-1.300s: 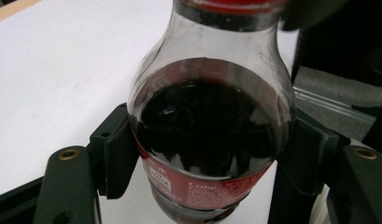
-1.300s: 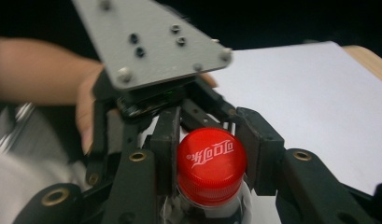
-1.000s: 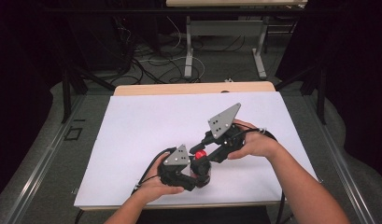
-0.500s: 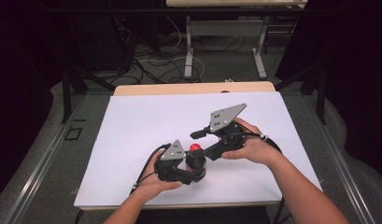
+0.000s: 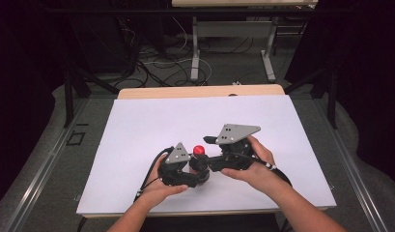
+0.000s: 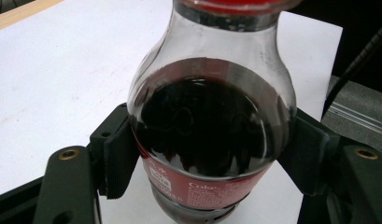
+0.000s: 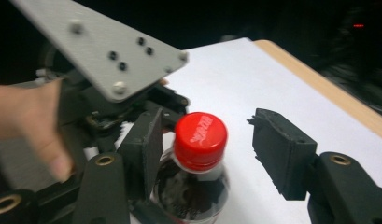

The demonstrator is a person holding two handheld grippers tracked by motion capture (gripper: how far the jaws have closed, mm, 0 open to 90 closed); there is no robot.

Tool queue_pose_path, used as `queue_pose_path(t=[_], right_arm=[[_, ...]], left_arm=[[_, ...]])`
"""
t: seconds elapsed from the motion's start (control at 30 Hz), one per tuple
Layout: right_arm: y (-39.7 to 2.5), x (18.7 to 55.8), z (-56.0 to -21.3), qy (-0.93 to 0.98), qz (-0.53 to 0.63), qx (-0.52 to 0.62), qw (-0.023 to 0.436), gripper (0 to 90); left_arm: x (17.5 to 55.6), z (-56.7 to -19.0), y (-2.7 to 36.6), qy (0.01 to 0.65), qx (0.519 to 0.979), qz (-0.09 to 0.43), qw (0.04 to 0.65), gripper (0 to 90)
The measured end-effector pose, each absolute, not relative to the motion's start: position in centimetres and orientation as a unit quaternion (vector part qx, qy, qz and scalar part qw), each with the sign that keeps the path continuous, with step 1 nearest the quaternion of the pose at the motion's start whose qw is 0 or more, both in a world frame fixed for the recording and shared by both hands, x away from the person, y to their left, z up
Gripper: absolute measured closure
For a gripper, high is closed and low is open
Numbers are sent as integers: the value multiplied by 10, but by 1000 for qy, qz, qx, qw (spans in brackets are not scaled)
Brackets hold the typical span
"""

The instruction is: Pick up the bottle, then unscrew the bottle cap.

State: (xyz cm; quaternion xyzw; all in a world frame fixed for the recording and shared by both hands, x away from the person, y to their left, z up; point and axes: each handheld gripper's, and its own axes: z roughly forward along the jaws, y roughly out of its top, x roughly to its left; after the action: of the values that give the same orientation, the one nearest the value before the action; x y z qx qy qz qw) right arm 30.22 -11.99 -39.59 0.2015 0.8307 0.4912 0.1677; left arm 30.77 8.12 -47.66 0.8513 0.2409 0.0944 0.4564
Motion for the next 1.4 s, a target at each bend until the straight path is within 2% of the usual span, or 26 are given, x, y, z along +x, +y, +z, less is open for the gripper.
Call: queue_pose_path(t=[0.27,0.5,0.57,0.67,1.0,1.03,1.1,1.4], right_arm=[[-113,306,-407,809,510,249,152,488],[-103,301,-410,817,489,253,170,601],[-101,298,-413,814,491,248,189,606],[-102,298,-413,814,492,244,189,609],[-115,318,-407,847,496,160,102,614],[-119,324,-406,854,497,135,77,614],[-120,330,-404,858,496,122,60,614],[-123,354,-394,869,489,-69,-20,613]], left_arm=[[307,-478,80,243,855,96,449,299],[305,-478,77,246,853,99,450,299],[305,-478,77,244,854,101,449,299],[304,-478,76,244,854,95,450,299],[303,-478,76,227,853,88,461,300],[302,-477,76,223,857,81,458,300],[302,-476,76,223,858,78,456,300],[297,-472,76,180,861,62,473,300]])
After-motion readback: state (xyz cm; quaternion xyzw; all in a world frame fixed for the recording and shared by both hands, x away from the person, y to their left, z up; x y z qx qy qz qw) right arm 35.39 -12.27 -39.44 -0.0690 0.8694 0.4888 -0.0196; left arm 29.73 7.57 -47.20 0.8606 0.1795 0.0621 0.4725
